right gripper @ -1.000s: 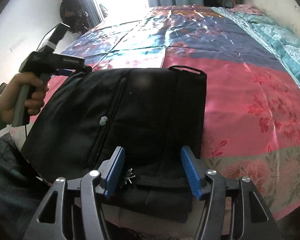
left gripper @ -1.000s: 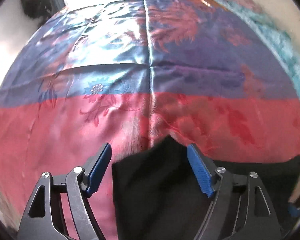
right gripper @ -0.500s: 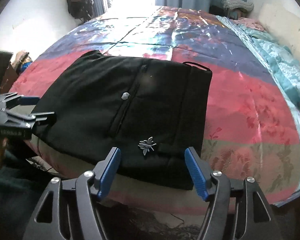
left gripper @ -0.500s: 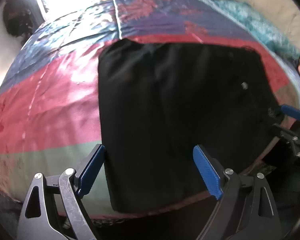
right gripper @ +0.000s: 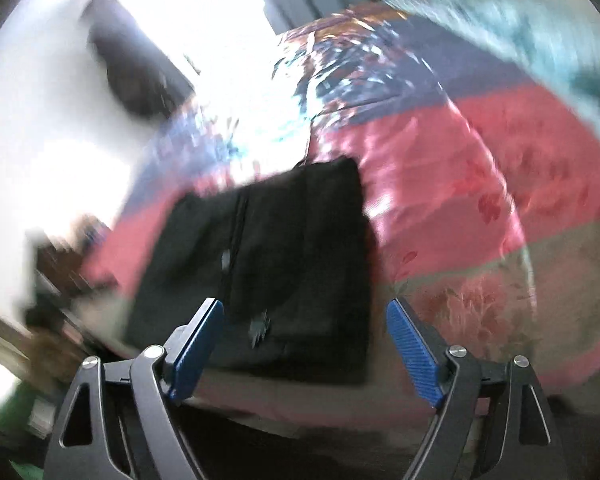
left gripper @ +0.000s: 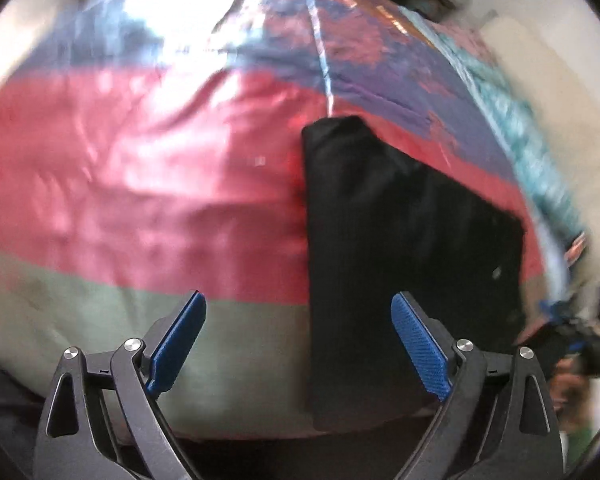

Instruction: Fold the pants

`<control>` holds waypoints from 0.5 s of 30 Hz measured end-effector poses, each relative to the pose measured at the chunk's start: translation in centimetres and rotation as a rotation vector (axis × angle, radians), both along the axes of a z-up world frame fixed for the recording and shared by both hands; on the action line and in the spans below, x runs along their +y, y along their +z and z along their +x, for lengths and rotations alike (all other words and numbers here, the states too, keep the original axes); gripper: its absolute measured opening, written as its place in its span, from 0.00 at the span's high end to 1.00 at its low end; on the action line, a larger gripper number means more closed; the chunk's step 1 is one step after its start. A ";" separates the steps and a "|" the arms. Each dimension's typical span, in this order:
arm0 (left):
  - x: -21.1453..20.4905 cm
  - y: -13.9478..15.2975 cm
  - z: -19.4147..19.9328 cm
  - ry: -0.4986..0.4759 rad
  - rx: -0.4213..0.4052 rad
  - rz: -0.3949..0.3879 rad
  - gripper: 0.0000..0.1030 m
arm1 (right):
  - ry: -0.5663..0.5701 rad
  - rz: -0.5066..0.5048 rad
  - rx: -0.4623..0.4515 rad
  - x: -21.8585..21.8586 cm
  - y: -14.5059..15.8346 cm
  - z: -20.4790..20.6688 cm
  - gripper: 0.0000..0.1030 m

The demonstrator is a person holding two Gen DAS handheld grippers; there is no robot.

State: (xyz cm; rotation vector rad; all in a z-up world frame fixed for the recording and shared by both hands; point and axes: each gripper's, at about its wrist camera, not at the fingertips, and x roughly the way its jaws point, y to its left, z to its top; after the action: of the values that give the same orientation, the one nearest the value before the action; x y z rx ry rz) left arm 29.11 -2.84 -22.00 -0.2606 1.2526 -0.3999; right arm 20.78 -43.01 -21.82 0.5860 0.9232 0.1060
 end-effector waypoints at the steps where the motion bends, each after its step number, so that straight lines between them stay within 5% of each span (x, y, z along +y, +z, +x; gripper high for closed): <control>1: 0.0 -0.7 0.4 -0.013 0.031 -0.040 0.08 | 0.000 0.085 0.025 -1.8 -1.1 0.9 0.19; 7: -4.2 -3.2 1.0 -0.156 0.045 -0.052 0.09 | 0.152 0.300 0.156 -3.1 -6.7 5.7 0.20; 10: -6.2 -3.1 0.6 -0.219 0.036 -0.063 0.12 | 0.194 0.315 0.160 -1.9 -7.6 6.3 0.21; 13: -7.3 -3.3 0.5 -0.227 0.028 -0.022 0.24 | 0.248 0.365 0.154 -0.6 -7.4 6.9 0.22; 15: -7.2 -3.0 0.2 -0.199 0.019 -0.006 0.54 | 0.276 0.305 0.177 0.1 -7.6 7.4 0.43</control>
State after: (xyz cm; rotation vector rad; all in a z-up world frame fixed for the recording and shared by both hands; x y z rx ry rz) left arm 29.35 -10.07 -25.01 -0.1449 1.3009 -0.5729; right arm 28.13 -42.90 -29.37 0.7558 1.1676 0.4554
